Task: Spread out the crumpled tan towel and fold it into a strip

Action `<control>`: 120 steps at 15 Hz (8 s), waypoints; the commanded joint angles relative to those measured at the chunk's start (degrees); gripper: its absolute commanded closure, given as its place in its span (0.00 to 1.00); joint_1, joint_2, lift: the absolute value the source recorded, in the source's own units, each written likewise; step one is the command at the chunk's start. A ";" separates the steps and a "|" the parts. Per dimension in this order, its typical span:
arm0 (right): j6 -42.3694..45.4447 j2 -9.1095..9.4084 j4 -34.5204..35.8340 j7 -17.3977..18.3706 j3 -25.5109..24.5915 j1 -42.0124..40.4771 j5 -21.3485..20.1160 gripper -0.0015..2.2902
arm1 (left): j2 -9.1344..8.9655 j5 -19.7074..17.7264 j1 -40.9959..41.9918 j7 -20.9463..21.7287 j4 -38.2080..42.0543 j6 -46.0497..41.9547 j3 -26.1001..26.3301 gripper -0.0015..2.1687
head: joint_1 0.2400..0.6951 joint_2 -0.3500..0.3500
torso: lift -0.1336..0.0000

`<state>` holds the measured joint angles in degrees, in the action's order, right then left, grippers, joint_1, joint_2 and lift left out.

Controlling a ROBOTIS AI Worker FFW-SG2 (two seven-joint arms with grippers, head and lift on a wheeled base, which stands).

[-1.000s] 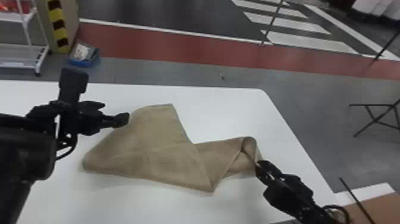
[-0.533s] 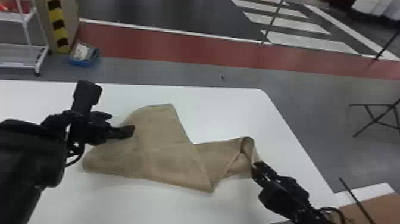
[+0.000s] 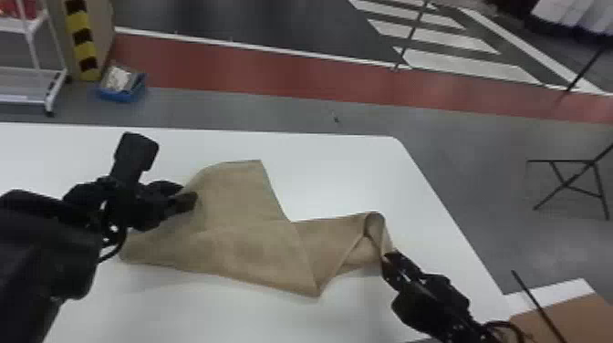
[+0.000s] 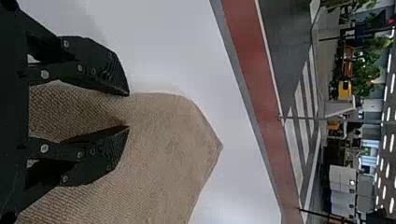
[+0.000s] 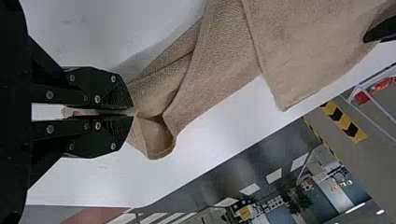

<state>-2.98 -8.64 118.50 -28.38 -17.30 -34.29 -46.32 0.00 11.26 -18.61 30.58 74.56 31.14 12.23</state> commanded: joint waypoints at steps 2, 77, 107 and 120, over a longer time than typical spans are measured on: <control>-0.85 -0.68 -1.17 0.00 -0.54 0.72 0.18 0.46 | -0.15 -1.24 3.05 0.80 5.86 0.11 0.69 0.99 | 1.00 0.02 | 0.07; -17.90 -6.39 -5.12 -7.65 -2.38 18.65 8.00 0.46 | -0.15 5.35 3.93 13.37 25.02 16.63 -19.35 0.93 | 1.00 0.09 | 0.07; 4.77 -14.65 -12.07 -21.71 0.60 10.38 16.35 0.46 | 1.14 -13.28 32.67 19.78 38.38 4.85 -43.08 0.93 | 1.00 0.48 | 0.07; 3.72 -16.94 -9.34 -23.91 1.75 10.56 9.32 0.13 | 2.11 -11.70 32.67 19.34 36.09 2.04 -45.54 0.02 | 1.00 0.54 | 0.07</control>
<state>1.55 -25.36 108.17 -52.22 -15.49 -23.47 -37.45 2.09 -0.78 14.06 49.92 110.68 33.18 -33.32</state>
